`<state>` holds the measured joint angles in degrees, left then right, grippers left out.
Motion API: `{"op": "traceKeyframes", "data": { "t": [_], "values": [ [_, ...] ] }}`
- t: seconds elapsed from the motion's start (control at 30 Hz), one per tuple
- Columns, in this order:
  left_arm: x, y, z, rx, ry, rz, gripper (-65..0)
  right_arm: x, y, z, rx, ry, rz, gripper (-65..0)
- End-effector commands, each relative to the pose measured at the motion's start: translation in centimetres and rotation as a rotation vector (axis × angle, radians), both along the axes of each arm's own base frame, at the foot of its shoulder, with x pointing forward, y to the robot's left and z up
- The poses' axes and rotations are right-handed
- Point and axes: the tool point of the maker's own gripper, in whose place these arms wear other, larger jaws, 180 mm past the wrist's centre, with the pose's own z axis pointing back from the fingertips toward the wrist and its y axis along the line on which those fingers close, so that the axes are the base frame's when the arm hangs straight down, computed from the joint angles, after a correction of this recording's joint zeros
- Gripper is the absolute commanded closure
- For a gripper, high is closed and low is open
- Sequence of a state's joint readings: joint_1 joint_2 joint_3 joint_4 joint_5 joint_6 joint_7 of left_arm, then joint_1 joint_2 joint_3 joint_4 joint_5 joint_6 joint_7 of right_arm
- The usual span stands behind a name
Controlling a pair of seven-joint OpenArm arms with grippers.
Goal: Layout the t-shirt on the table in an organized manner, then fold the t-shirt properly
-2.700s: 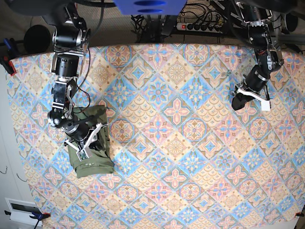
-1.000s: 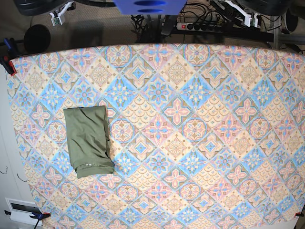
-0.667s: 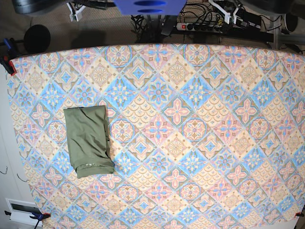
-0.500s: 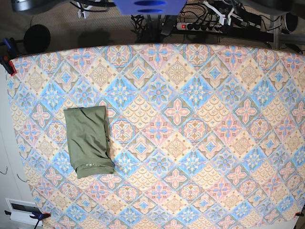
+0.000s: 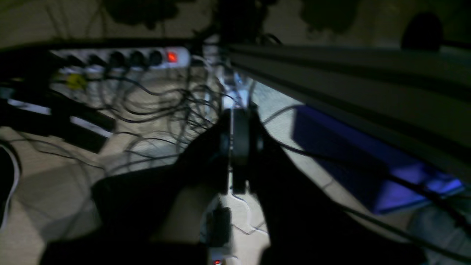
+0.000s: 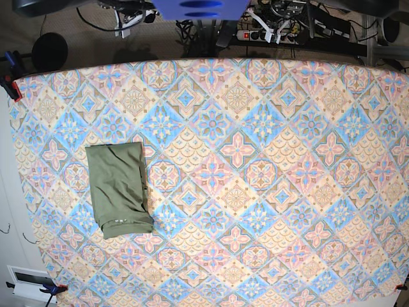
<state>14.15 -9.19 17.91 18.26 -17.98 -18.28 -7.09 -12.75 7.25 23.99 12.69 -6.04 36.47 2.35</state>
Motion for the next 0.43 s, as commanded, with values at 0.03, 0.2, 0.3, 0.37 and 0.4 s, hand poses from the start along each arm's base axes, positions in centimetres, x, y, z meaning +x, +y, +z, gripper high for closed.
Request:
{"op": "traceKeyframes", "data": {
  "t": [0.03,0.2,0.3,0.37,0.4],
  "values": [
    [1.0,-0.2,0.1,-0.006,-0.023,0.005,0.0,0.8,-1.3,-0.1,-0.043,-0.013,-0.005,-3.5],
    [3.2,-0.8,0.1,-0.016,-0.054,0.006,0.0,1.6,-1.3,-0.2,-0.047,-0.023,-0.014,-3.5],
    [3.6,-0.8,0.2,-0.017,-0.061,0.007,0.0,2.0,-2.1,-0.5,-0.098,-0.015,-0.018,-3.5],
    [4.0,-1.0,0.2,-0.019,-0.070,0.008,0.0,1.9,-2.5,-0.9,-0.145,0.003,-0.023,-3.6],
    [4.6,-1.0,0.3,-0.019,-0.080,0.008,0.0,1.8,-2.1,-1.1,-0.151,0.009,-0.026,-3.6]
  ]
}}
